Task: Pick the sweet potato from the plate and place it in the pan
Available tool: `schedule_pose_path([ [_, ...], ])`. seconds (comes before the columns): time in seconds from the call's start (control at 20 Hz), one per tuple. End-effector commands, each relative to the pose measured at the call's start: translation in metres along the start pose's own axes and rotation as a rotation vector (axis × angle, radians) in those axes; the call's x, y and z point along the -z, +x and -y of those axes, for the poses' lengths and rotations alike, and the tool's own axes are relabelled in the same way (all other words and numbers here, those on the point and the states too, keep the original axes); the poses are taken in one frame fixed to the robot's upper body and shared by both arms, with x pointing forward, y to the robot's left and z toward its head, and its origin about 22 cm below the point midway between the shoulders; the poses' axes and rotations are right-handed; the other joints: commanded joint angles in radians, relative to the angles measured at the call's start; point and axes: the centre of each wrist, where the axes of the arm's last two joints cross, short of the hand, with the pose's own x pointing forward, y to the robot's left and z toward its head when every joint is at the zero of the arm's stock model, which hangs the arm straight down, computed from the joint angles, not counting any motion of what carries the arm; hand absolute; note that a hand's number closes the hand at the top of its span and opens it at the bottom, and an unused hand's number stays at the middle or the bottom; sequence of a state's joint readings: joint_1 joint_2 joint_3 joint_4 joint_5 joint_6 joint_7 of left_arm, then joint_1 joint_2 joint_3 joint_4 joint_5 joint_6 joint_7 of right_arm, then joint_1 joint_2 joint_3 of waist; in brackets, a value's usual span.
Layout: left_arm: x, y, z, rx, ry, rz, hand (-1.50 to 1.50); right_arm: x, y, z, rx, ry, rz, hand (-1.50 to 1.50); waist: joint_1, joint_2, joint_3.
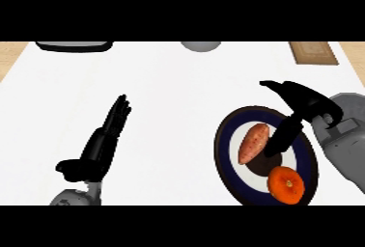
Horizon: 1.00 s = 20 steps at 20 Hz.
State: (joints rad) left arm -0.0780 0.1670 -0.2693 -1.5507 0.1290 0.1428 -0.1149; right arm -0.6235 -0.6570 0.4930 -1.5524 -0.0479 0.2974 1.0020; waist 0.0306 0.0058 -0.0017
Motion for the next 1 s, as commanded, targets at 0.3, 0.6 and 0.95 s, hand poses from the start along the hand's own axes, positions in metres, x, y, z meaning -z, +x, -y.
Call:
schedule_pose_path([
  [0.3,0.001,-0.001,0.002,-0.006,0.016,-0.008,0.0,0.041,0.019,-0.028,-0.244,0.194,-0.176,-1.5,-0.017,-0.004,0.001],
  [0.6,-0.003,0.005,-0.009,0.013,0.034,-0.017,0.0,0.05,0.023,-0.038,-0.207,0.206,-0.186,-1.5,-0.021,-0.006,0.001],
  [0.95,0.014,0.004,-0.006,0.006,0.045,-0.009,0.0,0.055,0.022,-0.042,-0.198,0.171,-0.199,-1.5,-0.027,-0.005,0.001],
])
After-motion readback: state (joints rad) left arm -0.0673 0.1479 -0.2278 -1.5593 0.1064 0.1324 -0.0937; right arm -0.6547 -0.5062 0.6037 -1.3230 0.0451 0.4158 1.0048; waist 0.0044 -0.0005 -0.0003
